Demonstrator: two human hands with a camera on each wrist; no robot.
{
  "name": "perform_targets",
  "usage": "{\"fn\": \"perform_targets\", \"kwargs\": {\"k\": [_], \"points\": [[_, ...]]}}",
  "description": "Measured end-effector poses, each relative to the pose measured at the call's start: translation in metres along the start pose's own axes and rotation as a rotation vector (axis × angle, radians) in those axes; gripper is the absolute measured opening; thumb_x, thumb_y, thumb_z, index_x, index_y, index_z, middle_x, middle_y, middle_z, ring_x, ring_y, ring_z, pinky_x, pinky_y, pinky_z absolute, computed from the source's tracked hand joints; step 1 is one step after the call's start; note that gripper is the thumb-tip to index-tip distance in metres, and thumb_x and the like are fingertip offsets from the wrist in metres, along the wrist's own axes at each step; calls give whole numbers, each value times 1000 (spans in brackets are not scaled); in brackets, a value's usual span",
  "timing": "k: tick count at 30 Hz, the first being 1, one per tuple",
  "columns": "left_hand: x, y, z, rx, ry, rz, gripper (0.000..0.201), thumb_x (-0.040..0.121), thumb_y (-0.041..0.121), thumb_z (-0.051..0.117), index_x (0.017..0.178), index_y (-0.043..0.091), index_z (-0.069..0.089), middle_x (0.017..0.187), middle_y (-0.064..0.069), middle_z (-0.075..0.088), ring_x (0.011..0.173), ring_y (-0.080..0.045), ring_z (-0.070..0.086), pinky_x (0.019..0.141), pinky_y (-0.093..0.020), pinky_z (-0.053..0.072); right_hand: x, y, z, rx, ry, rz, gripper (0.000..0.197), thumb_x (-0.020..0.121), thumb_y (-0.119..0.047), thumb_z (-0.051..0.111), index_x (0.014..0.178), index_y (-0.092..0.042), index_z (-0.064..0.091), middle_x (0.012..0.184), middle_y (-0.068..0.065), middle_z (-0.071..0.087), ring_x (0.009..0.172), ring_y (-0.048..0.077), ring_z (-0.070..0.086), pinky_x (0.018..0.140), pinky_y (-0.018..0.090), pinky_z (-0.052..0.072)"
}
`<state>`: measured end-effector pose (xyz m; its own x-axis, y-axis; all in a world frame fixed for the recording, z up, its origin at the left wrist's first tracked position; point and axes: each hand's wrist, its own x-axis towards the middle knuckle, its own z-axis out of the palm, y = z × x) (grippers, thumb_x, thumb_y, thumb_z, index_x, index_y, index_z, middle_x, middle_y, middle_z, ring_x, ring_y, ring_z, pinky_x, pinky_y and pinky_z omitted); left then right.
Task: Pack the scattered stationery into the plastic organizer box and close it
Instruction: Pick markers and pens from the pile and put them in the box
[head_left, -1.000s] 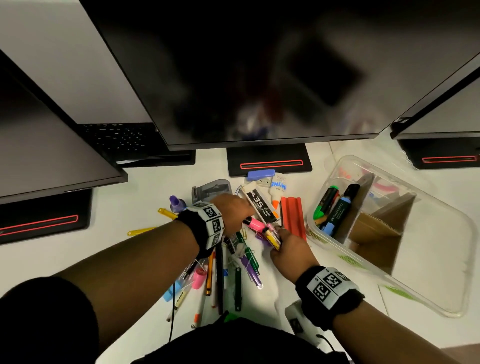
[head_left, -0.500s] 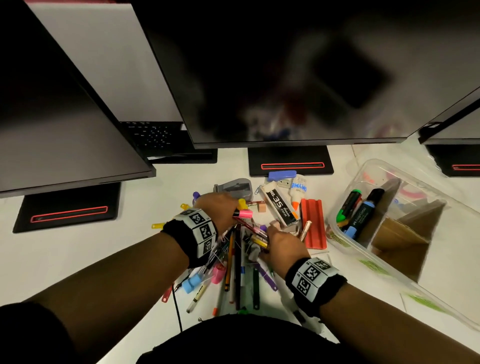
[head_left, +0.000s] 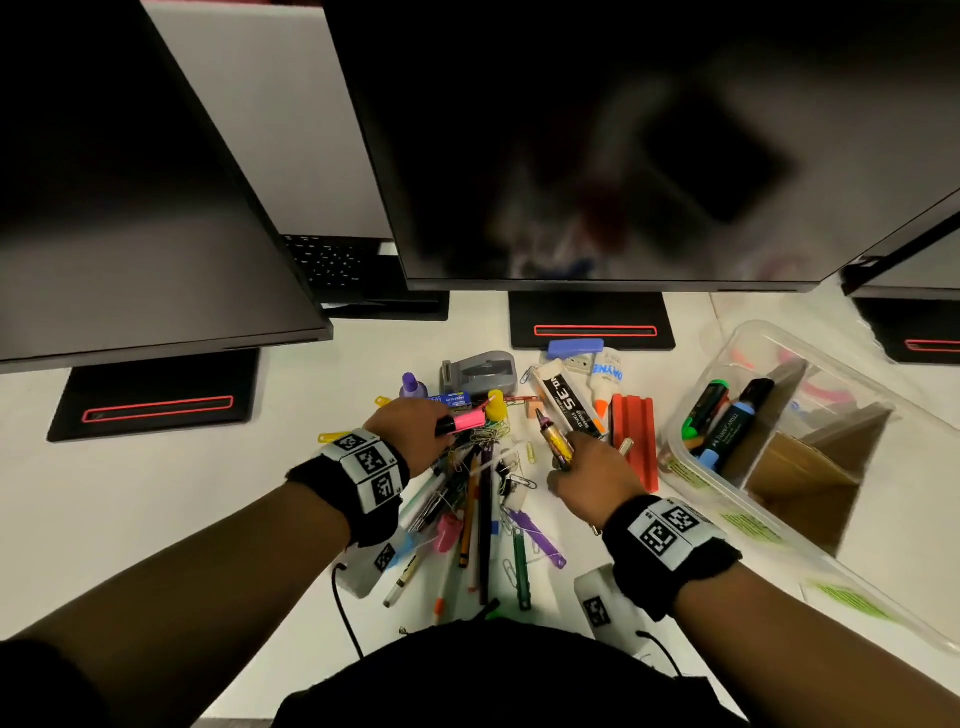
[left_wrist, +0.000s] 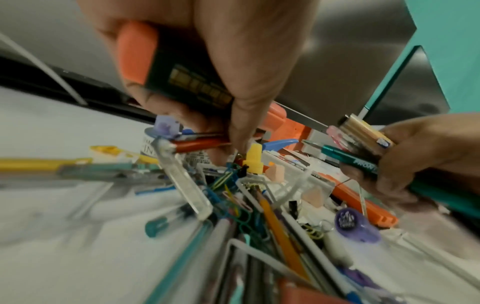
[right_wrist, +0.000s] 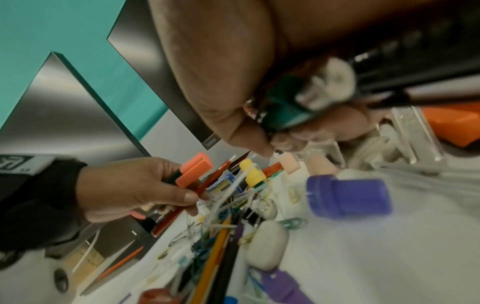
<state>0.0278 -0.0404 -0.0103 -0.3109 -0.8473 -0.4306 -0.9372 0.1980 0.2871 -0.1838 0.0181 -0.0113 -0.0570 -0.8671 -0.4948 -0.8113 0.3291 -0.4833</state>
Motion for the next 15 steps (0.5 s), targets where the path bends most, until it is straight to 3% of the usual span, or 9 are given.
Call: {"fn": "perform_targets", "kwargs": {"k": [2,5,6,8,10,11,13,15], "points": [[-5,-1,1,-85,-20,-6,23,94,23,47,112,12,58,96,-9,63,97,-31,62,76,-29,43,0,-5,5,44,-17,-17,9,79,-12,57,82,-11,48,80,12,58,74,25,54,63,27,38],[-9,-5,3,-194,-43,-44,18,94,20,47,104,6,54,86,-4,52,84,-27,55,71,-27,38,-1,-13,15,93,-93,-42,8,79,-11,55,77,-13,47,83,21,64,73,31,62,63,37,50],[-11,-6,3,-225,-58,-56,16,94,21,49,101,7,53,85,-4,51,81,-25,52,71,-27,37,-1,-16,19,77,-117,-58,11,78,-11,55,73,-15,46,79,19,63,74,33,63,64,38,51],[-14,-9,1,-282,-87,-57,11,92,21,52,92,11,49,80,-3,51,80,-23,51,72,-30,39,-2,-21,27,-17,-167,-81,15,80,-13,57,71,-15,46,73,12,57,76,31,61,62,31,44],[-18,-11,-3,-365,-115,-71,11,90,19,56,85,13,49,79,-4,54,76,-23,55,70,-32,50,-3,-26,36,-133,-195,-86,11,83,-20,59,79,-12,52,84,15,58,86,31,62,65,27,37],[-20,-11,-5,-414,-136,-90,12,89,18,58,82,14,49,78,-5,57,71,-21,58,63,-26,53,-2,-28,40,-175,-203,-74,15,84,-25,61,87,-10,56,92,16,60,94,32,62,67,28,40],[-24,-14,-8,-459,-175,-107,17,88,19,60,76,15,50,77,-5,62,63,-19,59,41,-15,44,0,-33,48,-235,-192,-40,38,83,-36,64,103,-4,59,108,16,62,103,31,60,78,31,47],[-27,-16,-10,-474,-185,-105,19,88,19,60,73,15,50,74,-4,64,62,-20,61,38,-14,41,2,-38,51,-293,-166,-29,51,82,-43,65,112,-3,55,116,15,60,107,30,58,84,33,49]]}}
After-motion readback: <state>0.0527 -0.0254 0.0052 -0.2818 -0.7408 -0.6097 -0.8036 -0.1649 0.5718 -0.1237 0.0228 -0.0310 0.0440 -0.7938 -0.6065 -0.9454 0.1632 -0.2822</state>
